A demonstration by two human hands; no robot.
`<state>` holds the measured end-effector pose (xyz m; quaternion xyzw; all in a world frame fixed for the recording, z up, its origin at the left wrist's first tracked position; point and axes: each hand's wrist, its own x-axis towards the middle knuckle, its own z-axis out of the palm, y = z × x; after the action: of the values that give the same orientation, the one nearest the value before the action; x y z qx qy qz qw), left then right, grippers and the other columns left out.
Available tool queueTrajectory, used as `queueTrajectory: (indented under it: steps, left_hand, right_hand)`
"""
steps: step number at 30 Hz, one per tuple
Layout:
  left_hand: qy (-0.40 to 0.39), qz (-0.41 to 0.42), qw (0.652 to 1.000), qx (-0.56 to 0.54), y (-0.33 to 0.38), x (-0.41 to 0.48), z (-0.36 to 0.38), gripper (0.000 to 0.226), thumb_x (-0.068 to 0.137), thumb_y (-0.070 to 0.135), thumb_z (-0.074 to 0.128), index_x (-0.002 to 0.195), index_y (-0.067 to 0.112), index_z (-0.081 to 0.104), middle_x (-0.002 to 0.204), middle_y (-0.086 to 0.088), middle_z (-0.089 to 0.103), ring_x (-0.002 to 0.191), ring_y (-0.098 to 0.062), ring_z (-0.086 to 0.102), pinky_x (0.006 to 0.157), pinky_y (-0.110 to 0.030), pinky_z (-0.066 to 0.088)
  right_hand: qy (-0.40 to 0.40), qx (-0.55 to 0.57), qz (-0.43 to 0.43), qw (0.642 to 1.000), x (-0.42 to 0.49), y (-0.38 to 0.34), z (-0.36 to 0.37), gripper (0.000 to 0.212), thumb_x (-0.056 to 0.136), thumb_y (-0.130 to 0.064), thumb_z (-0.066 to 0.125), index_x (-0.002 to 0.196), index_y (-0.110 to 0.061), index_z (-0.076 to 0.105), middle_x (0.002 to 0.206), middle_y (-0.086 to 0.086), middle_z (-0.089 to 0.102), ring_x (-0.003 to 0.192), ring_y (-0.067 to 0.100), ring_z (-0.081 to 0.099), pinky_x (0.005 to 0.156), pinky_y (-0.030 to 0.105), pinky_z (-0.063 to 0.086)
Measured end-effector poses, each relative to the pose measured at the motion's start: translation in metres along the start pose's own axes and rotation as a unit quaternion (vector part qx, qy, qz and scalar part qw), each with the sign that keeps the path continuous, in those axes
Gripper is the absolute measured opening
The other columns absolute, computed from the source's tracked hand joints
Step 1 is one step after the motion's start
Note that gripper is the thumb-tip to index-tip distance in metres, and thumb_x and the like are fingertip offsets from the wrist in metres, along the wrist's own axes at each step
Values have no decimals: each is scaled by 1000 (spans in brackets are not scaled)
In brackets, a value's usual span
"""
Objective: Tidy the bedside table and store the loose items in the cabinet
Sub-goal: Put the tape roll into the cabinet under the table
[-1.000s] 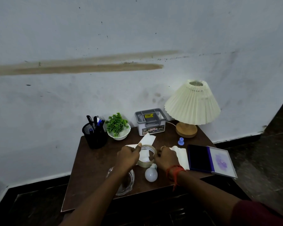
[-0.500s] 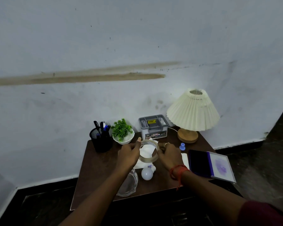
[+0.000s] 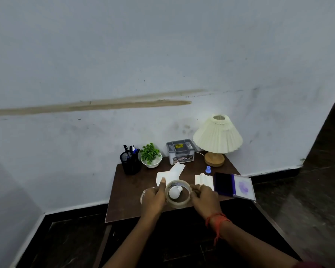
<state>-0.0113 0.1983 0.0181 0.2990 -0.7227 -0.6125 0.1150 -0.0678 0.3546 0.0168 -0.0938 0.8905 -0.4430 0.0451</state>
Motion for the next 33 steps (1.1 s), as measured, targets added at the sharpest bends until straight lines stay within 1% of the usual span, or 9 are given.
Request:
queueTrajectory:
  steps: [4, 8, 14, 18, 21, 25, 27, 30, 33]
  left_hand:
    - [1, -60, 995, -79, -19, -38, 4, 41, 94, 47, 51, 74, 18, 72, 84, -7, 77, 81, -24, 72, 68, -35, 59]
    - [14, -104, 991, -83, -46, -68, 4, 43, 93, 52, 51, 76, 17, 69, 85, -9, 75, 85, -25, 72, 80, -42, 60]
    - [16, -145, 984, -106, -72, -82, 1, 40, 94, 50, 49, 79, 17, 64, 84, -5, 71, 83, -23, 70, 73, -35, 56]
    - [28, -176, 978, -106, -94, -66, 4, 39, 97, 45, 47, 86, 11, 65, 84, -5, 70, 81, -20, 68, 68, -32, 55]
    - [41, -217, 966, -137, -110, -45, 12, 39, 100, 33, 41, 103, 3, 64, 97, -10, 68, 89, -23, 64, 70, -33, 53]
    - [64, -255, 947, -185, -127, -10, 24, 42, 102, 21, 31, 121, -6, 57, 112, -17, 61, 113, -33, 58, 79, -35, 50]
    - [76, -259, 940, -210, -133, 7, 28, 37, 102, 17, 31, 114, -3, 59, 108, -15, 62, 106, -30, 58, 69, -31, 49]
    - [85, -250, 939, -220, -143, 32, 37, 30, 99, 12, 34, 88, 4, 60, 89, -10, 65, 83, -22, 61, 64, -30, 48]
    - [102, -246, 936, -228, -157, 55, 42, 23, 95, 9, 42, 89, 10, 64, 87, -10, 66, 81, -23, 63, 66, -32, 51]
  right_hand:
    - [-7, 9, 30, 999, -41, 19, -3, 30, 85, -24, 59, 113, -23, 70, 111, -3, 72, 110, 18, 65, 94, 25, 47]
    - [-28, 7, 52, 998, -73, 40, 4, 31, 86, -23, 58, 115, -23, 69, 114, -3, 71, 112, 16, 63, 96, 23, 45]
    - [-55, 9, 69, 996, -91, 60, 24, 29, 87, -23, 57, 114, -23, 69, 112, -5, 71, 108, 12, 64, 91, 15, 42]
    - [-82, -1, 89, 993, -82, 67, 41, 30, 87, -25, 55, 115, -25, 68, 113, -6, 71, 110, 12, 64, 94, 20, 46]
    - [-94, -3, 103, 990, -65, 75, 58, 31, 87, -24, 54, 114, -26, 69, 113, -4, 71, 110, 14, 64, 95, 21, 47]
    - [-102, -4, 129, 986, -36, 84, 85, 32, 87, -20, 55, 115, -24, 68, 114, 1, 71, 111, 19, 63, 92, 22, 46]
    - [-100, 9, 143, 985, -19, 90, 100, 30, 86, -20, 56, 113, -22, 69, 113, 5, 71, 111, 23, 64, 93, 24, 48]
    - [-109, 20, 167, 980, 8, 101, 123, 29, 85, -20, 58, 110, -13, 69, 113, 12, 70, 110, 28, 63, 90, 26, 49]
    - [-115, 18, 206, 972, 30, 110, 139, 29, 86, -18, 57, 109, -2, 65, 115, 18, 66, 110, 32, 62, 88, 27, 48]
